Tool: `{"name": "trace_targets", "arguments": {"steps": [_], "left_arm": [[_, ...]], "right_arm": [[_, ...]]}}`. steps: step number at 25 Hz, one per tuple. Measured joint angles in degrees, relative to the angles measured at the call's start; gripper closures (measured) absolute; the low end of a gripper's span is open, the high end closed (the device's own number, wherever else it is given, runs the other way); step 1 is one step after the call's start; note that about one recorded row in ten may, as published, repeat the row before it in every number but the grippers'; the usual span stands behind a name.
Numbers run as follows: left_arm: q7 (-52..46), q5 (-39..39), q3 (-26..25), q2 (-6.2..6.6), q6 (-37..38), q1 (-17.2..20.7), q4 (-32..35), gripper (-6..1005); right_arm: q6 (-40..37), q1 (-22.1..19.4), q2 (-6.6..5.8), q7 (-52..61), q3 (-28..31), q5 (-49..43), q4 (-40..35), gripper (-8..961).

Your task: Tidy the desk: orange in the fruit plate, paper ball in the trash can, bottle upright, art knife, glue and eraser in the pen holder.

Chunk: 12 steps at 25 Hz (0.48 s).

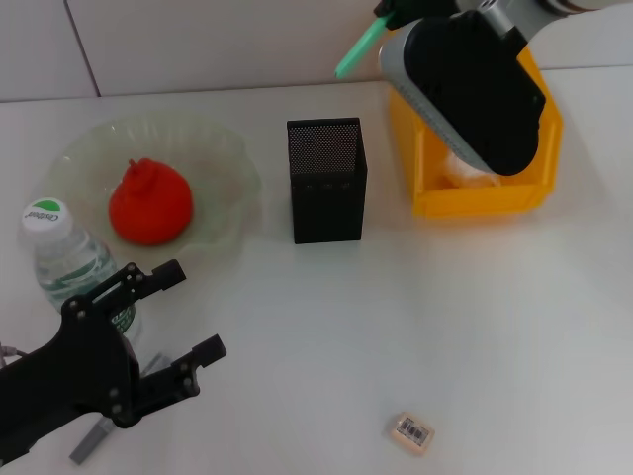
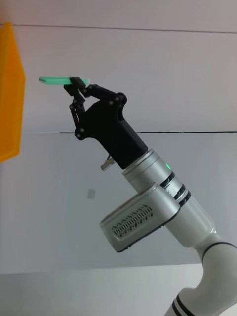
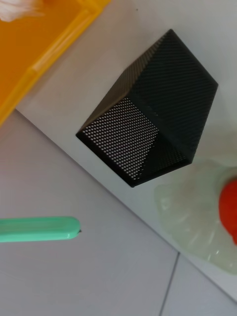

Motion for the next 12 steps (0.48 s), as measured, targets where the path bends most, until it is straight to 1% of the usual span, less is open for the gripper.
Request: {"name": "trace_targets", "arguments": {"steps": [4, 12], "left_arm": [[-0.06, 0.17, 0.35, 0.09, 0.31, 0.15, 0.05, 188], [-2.04, 0.22, 3.37, 0.24, 0.48, 0.14, 0.50, 188]], "right_arm": [[0.36, 1.06, -0.03, -0.64, -1.47, -0.01, 1.24, 884], [0.84, 2.51, -0.27, -4.04, -2.17, -0.02, 3.93, 884]]}}
